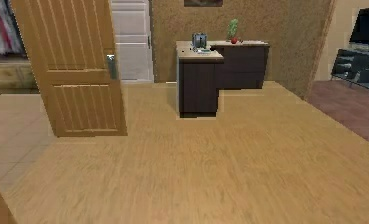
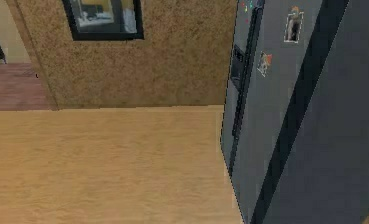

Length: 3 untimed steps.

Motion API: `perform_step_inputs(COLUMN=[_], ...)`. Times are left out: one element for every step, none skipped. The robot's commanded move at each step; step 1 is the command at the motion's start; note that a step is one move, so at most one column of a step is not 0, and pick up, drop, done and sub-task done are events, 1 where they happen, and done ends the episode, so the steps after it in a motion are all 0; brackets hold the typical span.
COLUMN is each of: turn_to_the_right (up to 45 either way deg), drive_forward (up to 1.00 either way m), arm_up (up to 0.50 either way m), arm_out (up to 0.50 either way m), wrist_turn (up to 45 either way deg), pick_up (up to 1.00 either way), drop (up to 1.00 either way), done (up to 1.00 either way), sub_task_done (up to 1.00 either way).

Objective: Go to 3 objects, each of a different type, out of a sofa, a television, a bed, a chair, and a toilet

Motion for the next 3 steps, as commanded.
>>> perform_step_inputs(turn_to_the_right=[0.0,-21.0,0.0], drive_forward=[0.30,0.00,0.45], arm_up=[0.00,0.00,0.00], arm_out=[0.00,0.00,0.00], wrist_turn=[0.0,0.0,0.0], pick_up=[0.00,0.00,0.00], drop=[0.00,0.00,0.00], done=[0.00,0.00,0.00], sub_task_done=[0.00,0.00,0.00])
